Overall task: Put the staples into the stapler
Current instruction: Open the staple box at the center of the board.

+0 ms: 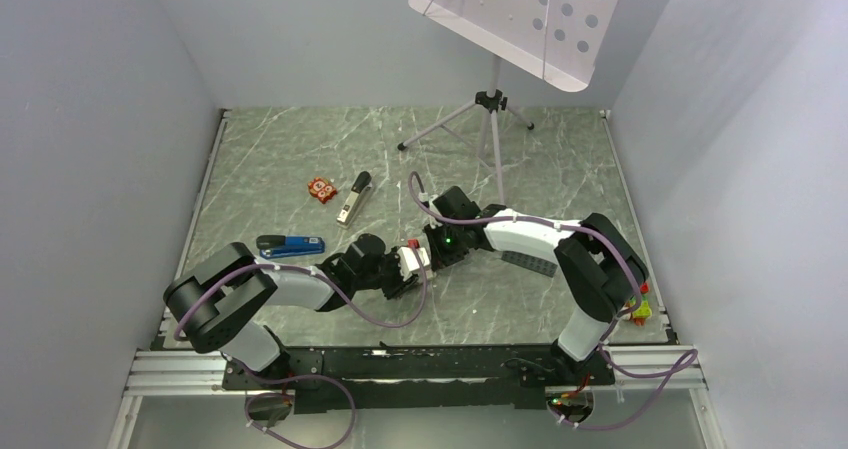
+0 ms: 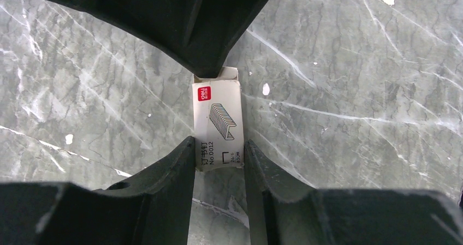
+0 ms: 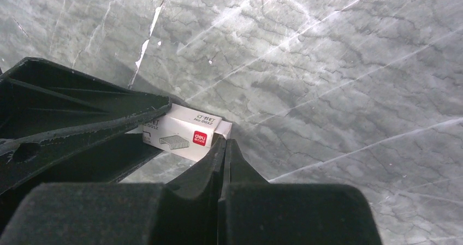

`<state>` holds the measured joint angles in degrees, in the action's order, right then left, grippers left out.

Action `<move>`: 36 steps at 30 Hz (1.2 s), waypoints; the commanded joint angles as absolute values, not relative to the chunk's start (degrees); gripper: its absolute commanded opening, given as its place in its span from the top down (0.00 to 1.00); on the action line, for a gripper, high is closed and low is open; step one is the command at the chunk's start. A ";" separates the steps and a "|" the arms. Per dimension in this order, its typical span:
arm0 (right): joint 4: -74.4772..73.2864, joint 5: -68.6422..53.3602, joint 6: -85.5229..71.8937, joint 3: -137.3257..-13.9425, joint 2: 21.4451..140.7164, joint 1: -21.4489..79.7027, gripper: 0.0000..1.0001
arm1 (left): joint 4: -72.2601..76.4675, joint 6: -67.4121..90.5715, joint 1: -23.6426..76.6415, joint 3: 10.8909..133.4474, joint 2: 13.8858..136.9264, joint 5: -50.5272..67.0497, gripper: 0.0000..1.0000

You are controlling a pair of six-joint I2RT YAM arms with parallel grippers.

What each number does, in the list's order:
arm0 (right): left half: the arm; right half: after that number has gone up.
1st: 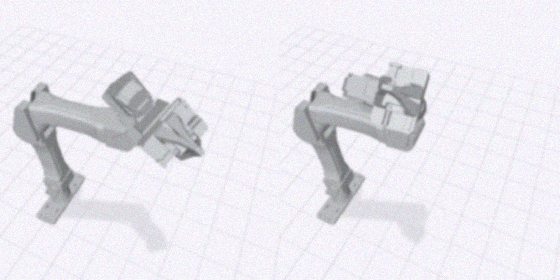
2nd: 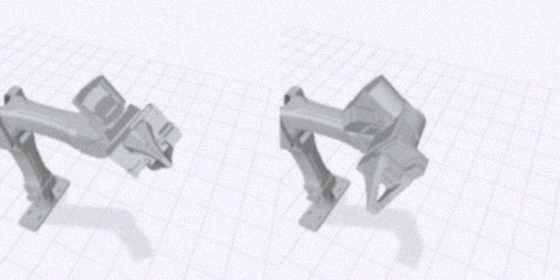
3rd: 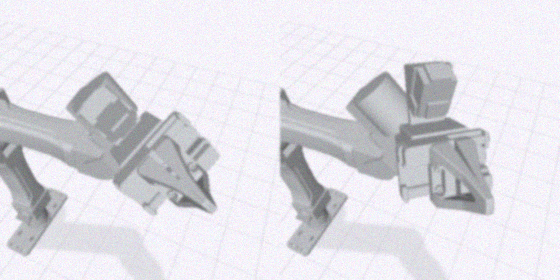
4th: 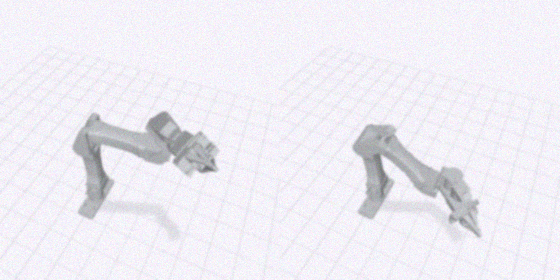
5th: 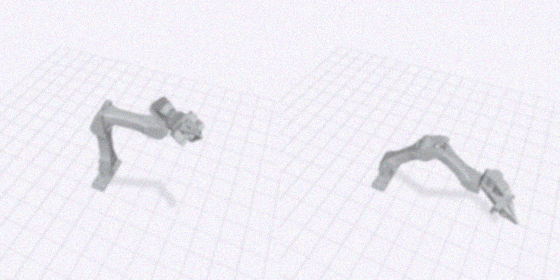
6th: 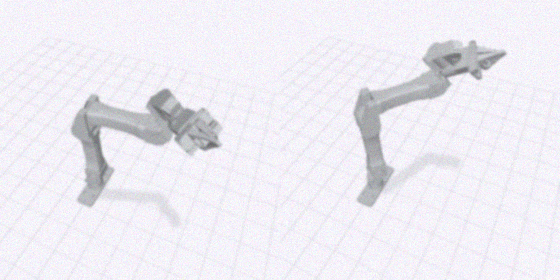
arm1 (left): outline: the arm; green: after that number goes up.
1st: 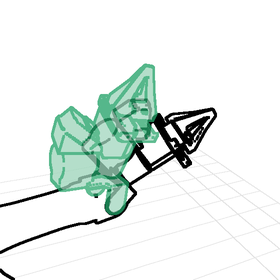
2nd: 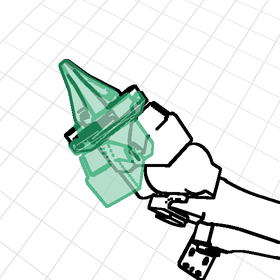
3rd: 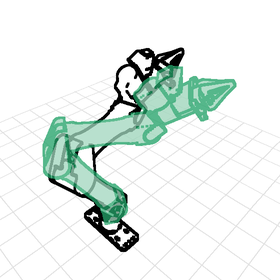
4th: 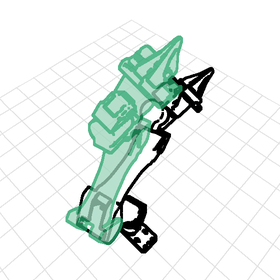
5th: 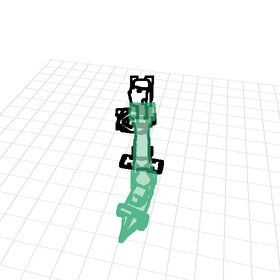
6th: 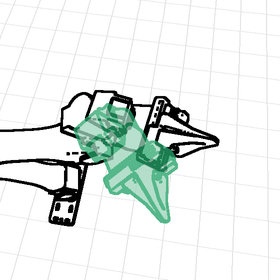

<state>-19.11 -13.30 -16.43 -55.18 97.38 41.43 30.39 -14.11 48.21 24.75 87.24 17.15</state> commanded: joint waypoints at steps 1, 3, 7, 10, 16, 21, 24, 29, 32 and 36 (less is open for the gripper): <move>-19.07 -8.86 -15.13 -55.65 94.78 40.24 0.99 | 29.98 -13.12 48.34 23.74 87.56 15.69 0.70; -19.03 -8.66 -14.91 -55.63 94.63 40.10 0.99 | 29.97 -13.01 48.36 23.73 87.50 15.49 0.70; -19.06 -8.03 -14.59 -55.52 94.43 39.94 0.99 | 29.91 -12.83 48.38 23.69 87.54 15.17 0.70; -19.10 -7.45 -14.42 -55.50 94.33 39.78 0.99 | 29.80 -12.75 48.36 23.56 87.54 14.79 0.70; -19.06 -6.77 -14.14 -55.37 93.97 39.19 1.00 | 30.09 -12.36 48.39 23.22 87.71 14.28 0.70; -19.07 -6.34 -13.82 -55.37 93.84 38.78 1.00 | 30.15 -11.98 48.42 23.03 87.58 13.36 0.70; -18.97 -6.15 -13.88 -55.28 93.67 38.36 1.00 | 30.34 -11.70 48.35 22.77 87.54 12.73 0.69; -18.89 -6.07 -13.78 -55.27 93.60 37.90 1.00 | 30.15 -11.56 48.45 22.55 87.58 12.13 0.69; -18.83 -6.11 -13.71 -55.20 93.60 37.77 1.00 | 29.91 -11.52 48.51 22.65 87.63 11.95 0.69; -18.81 -6.09 -13.52 -55.20 93.88 37.68 1.00 | 29.75 -11.43 48.45 22.66 87.71 11.93 0.68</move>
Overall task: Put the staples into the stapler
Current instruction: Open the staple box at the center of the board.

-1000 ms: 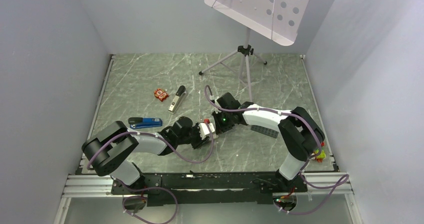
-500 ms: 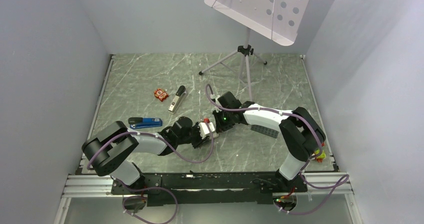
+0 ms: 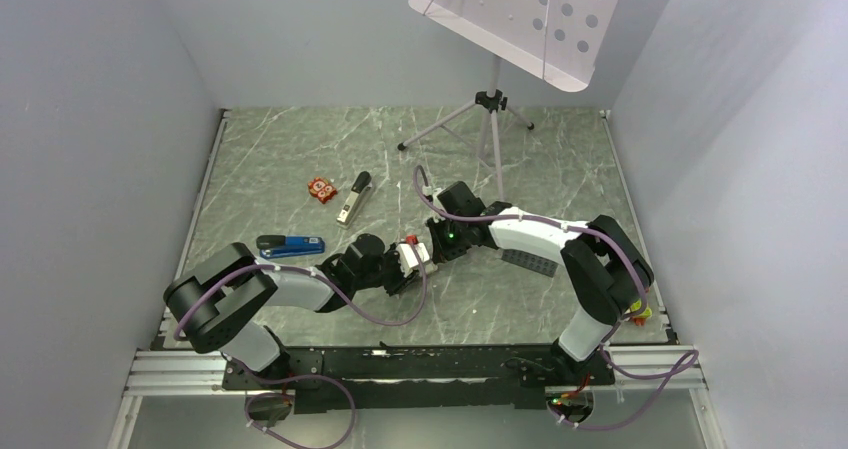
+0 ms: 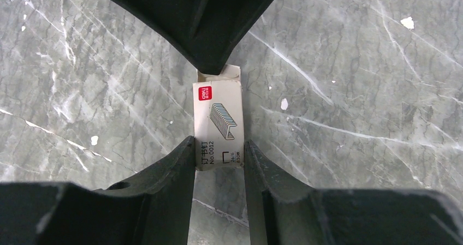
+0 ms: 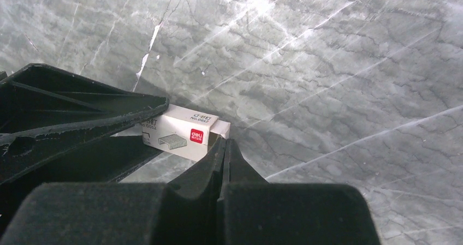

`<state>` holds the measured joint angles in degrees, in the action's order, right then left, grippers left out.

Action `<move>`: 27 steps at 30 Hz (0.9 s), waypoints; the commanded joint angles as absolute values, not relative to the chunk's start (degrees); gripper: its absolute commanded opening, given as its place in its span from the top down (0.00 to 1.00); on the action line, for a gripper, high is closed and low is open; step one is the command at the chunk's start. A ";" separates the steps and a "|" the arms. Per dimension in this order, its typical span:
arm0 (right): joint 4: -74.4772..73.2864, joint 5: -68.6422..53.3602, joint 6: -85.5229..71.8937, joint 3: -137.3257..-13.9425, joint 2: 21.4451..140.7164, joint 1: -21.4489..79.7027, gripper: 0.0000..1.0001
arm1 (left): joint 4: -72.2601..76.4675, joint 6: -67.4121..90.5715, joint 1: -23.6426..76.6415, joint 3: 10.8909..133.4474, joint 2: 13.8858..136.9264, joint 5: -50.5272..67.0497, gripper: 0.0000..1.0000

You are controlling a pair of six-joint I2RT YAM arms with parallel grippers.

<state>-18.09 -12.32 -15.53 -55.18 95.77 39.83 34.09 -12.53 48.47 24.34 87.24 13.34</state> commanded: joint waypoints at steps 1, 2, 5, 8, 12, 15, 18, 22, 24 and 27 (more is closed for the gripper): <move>-18.81 -6.07 -13.47 -55.20 93.93 37.64 1.00 | 29.79 -11.36 48.54 22.62 87.79 11.95 0.68; -18.80 -6.11 -13.45 -55.20 94.12 37.54 1.00 | 29.77 -11.34 48.53 22.60 87.88 11.95 0.68; -18.79 -6.15 -13.31 -55.20 94.60 37.26 1.00 | 29.87 -11.10 48.56 22.63 88.21 11.95 0.68; -18.86 -6.09 -13.34 -55.20 94.90 37.15 1.00 | 30.13 -10.92 48.64 22.40 88.41 11.81 0.67; -18.76 -5.98 -13.20 -55.20 94.95 37.16 1.00 | 30.30 -10.75 48.74 22.01 88.40 11.59 0.67; -18.72 -6.09 -13.03 -55.20 95.04 37.17 1.00 | 30.45 -10.69 48.75 22.05 88.57 11.73 0.66; -18.69 -6.06 -12.98 -55.19 95.01 37.13 1.00 | 30.54 -10.56 48.77 22.15 88.92 11.86 0.66; -18.59 -5.81 -12.84 -55.11 95.05 36.95 1.00 | 30.20 -10.59 48.71 22.25 89.03 11.70 0.66; -18.63 -5.72 -12.80 -55.11 95.07 36.88 1.00 | 30.06 -10.55 48.73 22.17 88.90 11.60 0.66; -18.55 -5.64 -12.68 -55.09 95.12 36.72 1.00 | 30.22 -10.35 48.71 21.83 88.77 11.39 0.65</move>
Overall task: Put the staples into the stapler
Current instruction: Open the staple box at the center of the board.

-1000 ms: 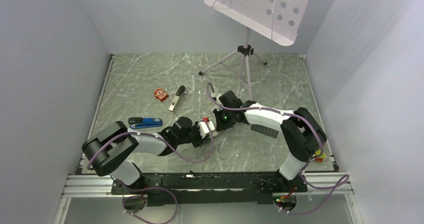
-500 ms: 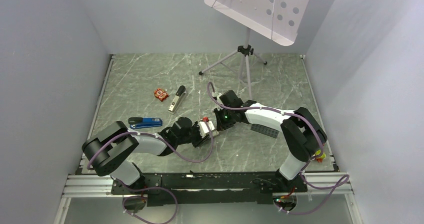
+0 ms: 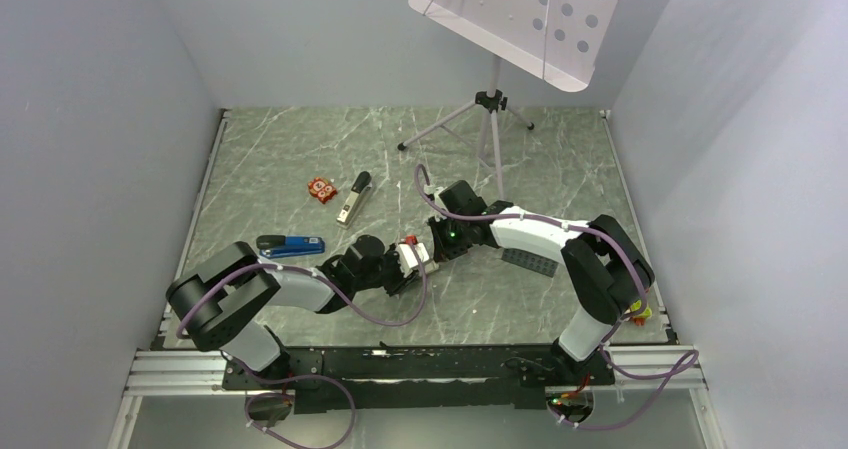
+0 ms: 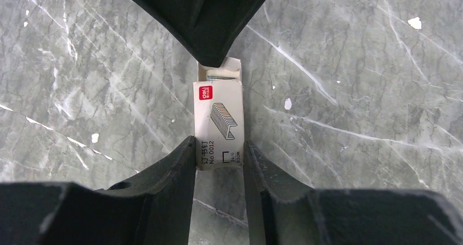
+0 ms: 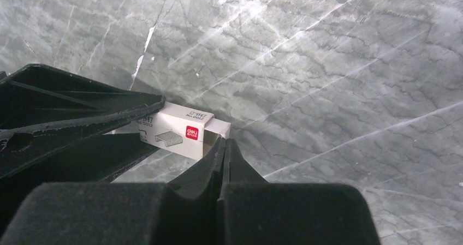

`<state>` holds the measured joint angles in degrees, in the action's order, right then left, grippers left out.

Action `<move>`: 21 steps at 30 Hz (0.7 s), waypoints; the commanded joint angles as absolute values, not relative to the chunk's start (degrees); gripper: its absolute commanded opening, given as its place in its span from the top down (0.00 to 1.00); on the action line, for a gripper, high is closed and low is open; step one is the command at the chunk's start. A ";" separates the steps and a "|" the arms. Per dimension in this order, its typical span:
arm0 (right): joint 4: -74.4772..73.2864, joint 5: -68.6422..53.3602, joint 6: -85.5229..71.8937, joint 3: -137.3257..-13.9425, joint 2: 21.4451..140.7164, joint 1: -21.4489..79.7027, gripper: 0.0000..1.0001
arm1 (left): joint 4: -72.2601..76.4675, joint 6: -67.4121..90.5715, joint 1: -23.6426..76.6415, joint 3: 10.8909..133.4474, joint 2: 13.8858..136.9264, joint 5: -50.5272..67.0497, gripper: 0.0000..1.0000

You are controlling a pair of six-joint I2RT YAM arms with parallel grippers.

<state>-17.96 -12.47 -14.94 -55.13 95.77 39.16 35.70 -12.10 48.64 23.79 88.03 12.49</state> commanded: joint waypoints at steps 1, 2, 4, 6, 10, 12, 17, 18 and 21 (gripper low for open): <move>-18.54 -5.55 -12.70 -55.11 95.18 36.71 1.00 | 30.23 -10.25 48.75 21.74 88.76 11.34 0.65; -18.54 -5.49 -12.64 -55.11 95.32 36.67 1.00 | 30.30 -10.20 48.75 21.76 88.77 11.34 0.65; -18.54 -5.48 -12.53 -55.11 95.32 36.61 1.00 | 30.31 -10.05 48.72 21.66 88.76 11.34 0.65; -18.52 -5.47 -12.46 -55.09 95.43 36.64 1.00 | 30.28 -9.93 48.78 21.54 88.81 11.33 0.65; -18.46 -5.48 -12.21 -55.03 95.42 36.59 1.00 | 30.33 -9.71 48.77 21.45 88.77 11.31 0.65; -18.39 -6.37 -12.21 -55.03 95.18 36.60 1.00 | 31.12 -9.45 48.80 21.21 88.62 11.74 0.64; -18.36 -9.32 -11.95 -55.18 95.82 37.33 1.00 | 32.84 -8.39 49.45 22.99 89.29 13.36 0.58; -18.37 -9.73 -11.93 -55.19 95.91 37.50 1.00 | 33.09 -8.35 49.86 23.57 89.81 13.50 0.57; -18.25 -10.07 -12.00 -55.12 95.89 37.97 1.00 | 33.48 -8.52 50.66 25.48 91.46 13.61 0.53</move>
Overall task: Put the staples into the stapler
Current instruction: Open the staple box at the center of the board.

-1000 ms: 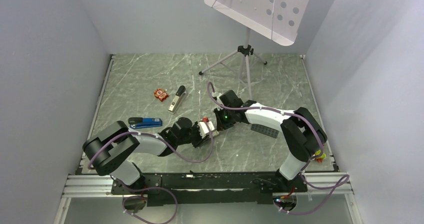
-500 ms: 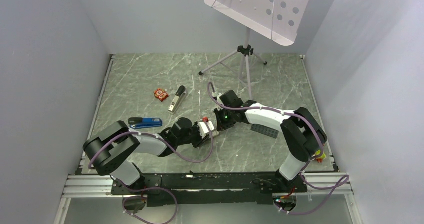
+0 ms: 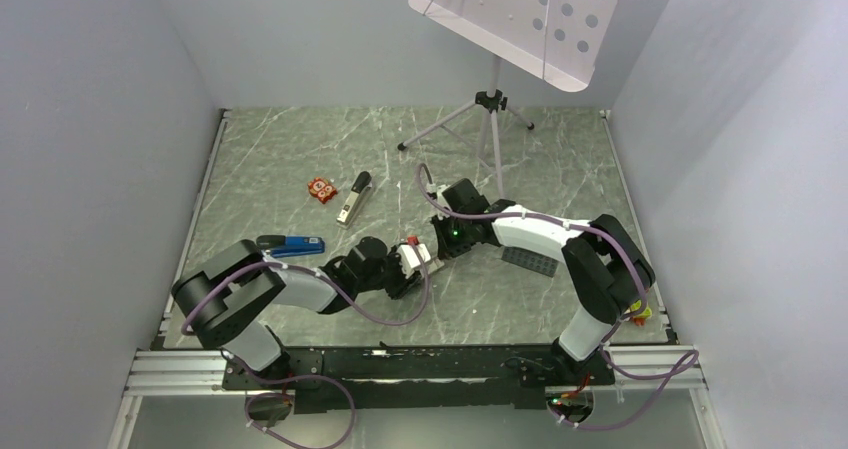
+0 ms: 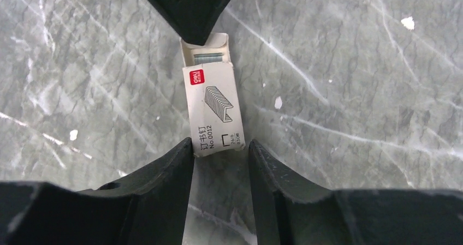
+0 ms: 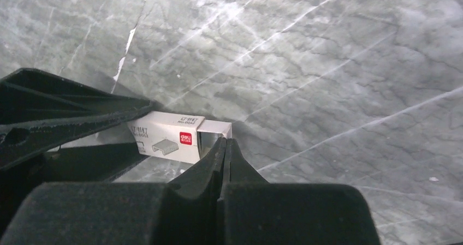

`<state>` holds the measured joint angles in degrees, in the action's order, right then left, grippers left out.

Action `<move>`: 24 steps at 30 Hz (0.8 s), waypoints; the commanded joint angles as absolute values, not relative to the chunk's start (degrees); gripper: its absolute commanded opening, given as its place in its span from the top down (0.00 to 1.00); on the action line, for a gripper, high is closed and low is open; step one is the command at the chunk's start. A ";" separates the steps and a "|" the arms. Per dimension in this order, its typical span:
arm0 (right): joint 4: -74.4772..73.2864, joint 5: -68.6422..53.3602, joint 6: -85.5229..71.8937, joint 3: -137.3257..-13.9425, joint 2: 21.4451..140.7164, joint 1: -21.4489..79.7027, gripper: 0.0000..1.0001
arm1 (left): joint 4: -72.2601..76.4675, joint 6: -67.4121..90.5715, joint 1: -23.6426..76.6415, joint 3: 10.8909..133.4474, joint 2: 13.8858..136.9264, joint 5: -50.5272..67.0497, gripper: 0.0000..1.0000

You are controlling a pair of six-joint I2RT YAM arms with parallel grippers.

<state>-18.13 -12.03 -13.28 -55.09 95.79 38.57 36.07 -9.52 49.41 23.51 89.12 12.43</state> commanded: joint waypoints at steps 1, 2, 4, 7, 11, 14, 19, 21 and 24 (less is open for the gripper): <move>-18.20 -10.10 -11.97 -55.11 95.78 37.92 1.00 | 33.74 -8.50 50.79 25.71 91.90 13.62 0.53; -18.19 -10.11 -12.02 -55.11 95.79 37.94 1.00 | 34.23 -8.40 50.88 25.83 92.26 13.62 0.52; -18.20 -9.94 -11.93 -55.17 95.66 37.91 1.00 | 35.13 -8.22 51.06 25.72 92.65 13.50 0.50; -18.25 -9.93 -11.85 -55.24 95.82 37.91 1.00 | 36.17 -7.94 51.29 25.33 92.65 13.12 0.48; -18.24 -9.97 -11.82 -55.28 95.82 38.01 1.00 | 37.42 -7.98 51.48 24.52 91.69 12.13 0.43; -18.28 -10.01 -11.86 -55.28 95.97 38.05 1.00 | 38.73 -8.04 51.69 24.12 90.88 11.23 0.36; -18.22 -10.16 -11.80 -55.29 96.15 38.10 1.00 | 39.46 -8.89 52.02 25.84 91.75 10.92 0.01; -18.17 -10.12 -11.86 -55.28 96.15 38.13 1.00 | 39.71 -9.02 51.98 26.59 92.48 10.56 0.01; -18.20 -10.17 -11.79 -55.28 96.18 38.13 1.00 | 39.86 -8.69 52.00 27.44 93.66 9.87 0.01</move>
